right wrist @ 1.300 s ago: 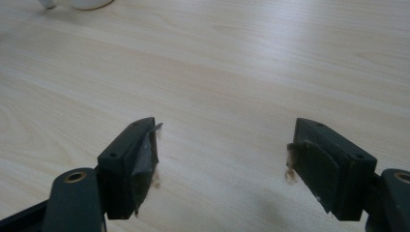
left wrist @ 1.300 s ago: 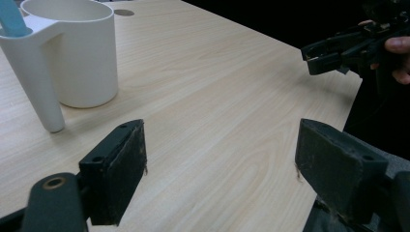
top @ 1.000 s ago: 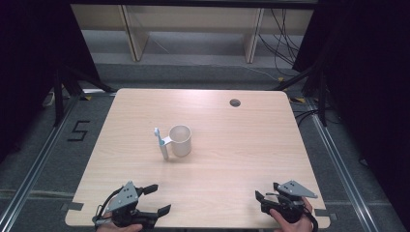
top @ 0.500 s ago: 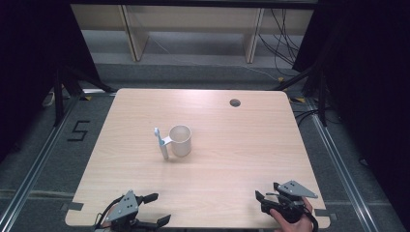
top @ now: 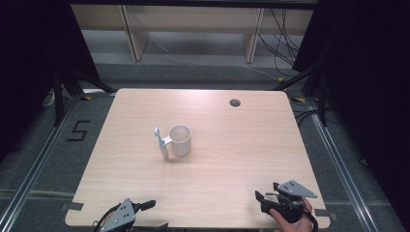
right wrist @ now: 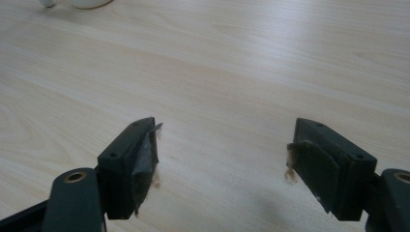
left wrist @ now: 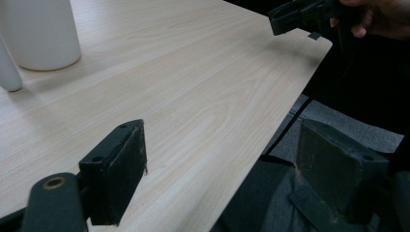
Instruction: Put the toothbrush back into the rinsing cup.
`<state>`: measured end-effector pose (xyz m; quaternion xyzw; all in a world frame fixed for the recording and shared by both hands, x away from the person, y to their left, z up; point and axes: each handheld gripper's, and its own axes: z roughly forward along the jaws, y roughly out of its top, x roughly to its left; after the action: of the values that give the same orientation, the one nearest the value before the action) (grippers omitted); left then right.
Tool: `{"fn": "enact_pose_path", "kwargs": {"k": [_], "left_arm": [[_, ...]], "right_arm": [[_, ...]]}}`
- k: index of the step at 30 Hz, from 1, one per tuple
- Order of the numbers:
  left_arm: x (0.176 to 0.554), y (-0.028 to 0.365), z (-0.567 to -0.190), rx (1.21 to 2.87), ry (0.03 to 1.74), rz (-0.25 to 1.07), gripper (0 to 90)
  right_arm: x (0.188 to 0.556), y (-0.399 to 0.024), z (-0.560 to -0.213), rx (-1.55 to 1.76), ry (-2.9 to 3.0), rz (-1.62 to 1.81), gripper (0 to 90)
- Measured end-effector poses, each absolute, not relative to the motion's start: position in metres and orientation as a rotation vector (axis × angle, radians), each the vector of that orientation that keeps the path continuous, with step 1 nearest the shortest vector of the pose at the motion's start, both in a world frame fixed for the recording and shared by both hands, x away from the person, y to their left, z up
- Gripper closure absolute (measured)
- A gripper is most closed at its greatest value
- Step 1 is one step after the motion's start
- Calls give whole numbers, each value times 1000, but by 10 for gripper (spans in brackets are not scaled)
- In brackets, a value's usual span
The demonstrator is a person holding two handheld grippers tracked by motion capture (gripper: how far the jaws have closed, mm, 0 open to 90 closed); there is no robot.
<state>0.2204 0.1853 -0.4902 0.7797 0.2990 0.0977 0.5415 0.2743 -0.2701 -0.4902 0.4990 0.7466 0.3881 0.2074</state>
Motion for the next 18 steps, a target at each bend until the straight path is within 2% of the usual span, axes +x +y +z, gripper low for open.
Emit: {"fn": "enact_pose_path", "kwargs": {"k": [18], "left_arm": [[210, 191, -493, 1879, 710, 251, 181]], "right_arm": [[274, -268, -490, 1378, 2081, 1068, 255]]}}
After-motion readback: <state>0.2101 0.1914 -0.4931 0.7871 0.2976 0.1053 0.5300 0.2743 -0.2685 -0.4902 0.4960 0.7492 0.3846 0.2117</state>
